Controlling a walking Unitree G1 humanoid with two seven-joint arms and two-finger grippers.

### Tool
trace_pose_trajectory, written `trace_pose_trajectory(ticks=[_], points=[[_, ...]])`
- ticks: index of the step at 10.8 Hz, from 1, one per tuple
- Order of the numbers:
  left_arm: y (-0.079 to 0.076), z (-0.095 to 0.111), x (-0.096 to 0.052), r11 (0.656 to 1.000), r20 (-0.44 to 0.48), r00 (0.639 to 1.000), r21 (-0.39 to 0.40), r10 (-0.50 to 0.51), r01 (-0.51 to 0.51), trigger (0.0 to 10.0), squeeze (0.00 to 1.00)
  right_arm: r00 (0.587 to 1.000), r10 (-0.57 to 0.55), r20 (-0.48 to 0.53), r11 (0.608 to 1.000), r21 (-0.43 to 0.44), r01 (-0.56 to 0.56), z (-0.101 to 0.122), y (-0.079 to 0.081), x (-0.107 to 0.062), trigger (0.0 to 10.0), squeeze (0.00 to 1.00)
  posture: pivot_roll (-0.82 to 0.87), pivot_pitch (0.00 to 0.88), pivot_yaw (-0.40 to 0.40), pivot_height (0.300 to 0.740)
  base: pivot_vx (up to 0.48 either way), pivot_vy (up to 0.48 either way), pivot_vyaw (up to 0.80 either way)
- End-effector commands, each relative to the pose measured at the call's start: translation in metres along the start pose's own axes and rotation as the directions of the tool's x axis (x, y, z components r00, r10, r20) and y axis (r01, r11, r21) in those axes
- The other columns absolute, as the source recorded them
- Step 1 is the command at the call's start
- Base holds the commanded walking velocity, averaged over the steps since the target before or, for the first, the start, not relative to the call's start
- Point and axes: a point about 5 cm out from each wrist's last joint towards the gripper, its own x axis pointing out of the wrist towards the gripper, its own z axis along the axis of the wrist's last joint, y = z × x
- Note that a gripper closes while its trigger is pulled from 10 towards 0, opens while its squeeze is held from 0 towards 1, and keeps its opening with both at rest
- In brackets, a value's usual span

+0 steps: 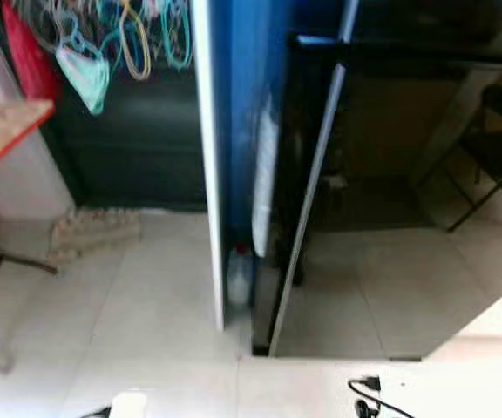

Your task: Restocking fridge

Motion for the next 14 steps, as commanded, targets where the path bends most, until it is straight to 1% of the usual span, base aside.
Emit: trace_pose_trajectory(ticks=[1,5,14], points=[[-0.0067,-0.0011,0.0004,1.000,-0.004,1.000,-0.002,-0.017,0.017,10.0,0.00,1.000,-0.024,-0.009,1.000,-0.004,0.024,-0.0025,-0.0077,-0.0011,10.0,0.00,0.08,0.000,-0.035,0.740,0.000,0.360,0.00],[-0.0072,0.0013,0.0008,1.000,0.004,1.000,-0.024,-0.011,0.011,10.0,0.00,1.000,-0.027,-0.005,1.000,0.002,0.027,0.0011,-0.0081,-0.0006,10.0,0.00,0.09,0.000,-0.046,0.740,0.000,0.344,0.00],[-0.0073,0.0033,0.0012,0.999,0.007,1.000,-0.039,-0.005,0.005,10.0,0.00,1.000,-0.007,-0.006,1.000,-0.001,0.007,0.0041,-0.0069,-0.0001,10.0,0.00,0.10,0.000,-0.048,0.740,0.000,0.327,0.00]])
